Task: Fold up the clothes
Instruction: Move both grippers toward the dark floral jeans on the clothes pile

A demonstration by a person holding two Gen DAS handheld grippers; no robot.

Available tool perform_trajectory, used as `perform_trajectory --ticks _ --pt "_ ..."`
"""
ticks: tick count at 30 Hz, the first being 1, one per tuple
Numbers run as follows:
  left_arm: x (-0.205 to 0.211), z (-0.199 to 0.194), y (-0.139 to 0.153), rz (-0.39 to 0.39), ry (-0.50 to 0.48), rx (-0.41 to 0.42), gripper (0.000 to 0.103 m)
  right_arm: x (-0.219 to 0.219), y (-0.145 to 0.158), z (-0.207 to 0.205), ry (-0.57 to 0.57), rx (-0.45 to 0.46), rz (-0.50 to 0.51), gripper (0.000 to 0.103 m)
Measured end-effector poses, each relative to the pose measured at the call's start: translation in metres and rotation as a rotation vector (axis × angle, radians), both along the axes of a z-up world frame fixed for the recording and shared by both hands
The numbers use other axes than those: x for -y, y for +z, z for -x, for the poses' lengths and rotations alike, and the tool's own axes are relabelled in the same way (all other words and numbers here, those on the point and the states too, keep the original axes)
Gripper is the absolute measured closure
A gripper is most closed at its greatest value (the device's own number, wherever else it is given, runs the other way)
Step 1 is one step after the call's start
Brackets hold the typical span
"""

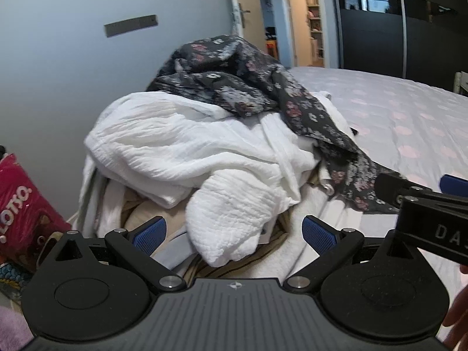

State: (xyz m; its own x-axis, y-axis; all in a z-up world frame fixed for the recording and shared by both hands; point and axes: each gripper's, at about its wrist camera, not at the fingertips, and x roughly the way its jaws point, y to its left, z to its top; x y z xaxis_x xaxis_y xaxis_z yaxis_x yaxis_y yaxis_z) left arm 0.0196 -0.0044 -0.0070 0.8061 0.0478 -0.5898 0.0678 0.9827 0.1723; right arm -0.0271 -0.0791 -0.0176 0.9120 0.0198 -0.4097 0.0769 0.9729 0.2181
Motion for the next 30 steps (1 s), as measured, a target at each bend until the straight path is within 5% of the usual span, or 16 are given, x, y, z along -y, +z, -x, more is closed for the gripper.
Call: perform_trajectory --ticks 30 --pt "0.008 -0.018 -0.005 0.000 -0.033 -0.019 0.003 0.007 0.001 -0.014 -0.019 -0.001 0.026 0.009"
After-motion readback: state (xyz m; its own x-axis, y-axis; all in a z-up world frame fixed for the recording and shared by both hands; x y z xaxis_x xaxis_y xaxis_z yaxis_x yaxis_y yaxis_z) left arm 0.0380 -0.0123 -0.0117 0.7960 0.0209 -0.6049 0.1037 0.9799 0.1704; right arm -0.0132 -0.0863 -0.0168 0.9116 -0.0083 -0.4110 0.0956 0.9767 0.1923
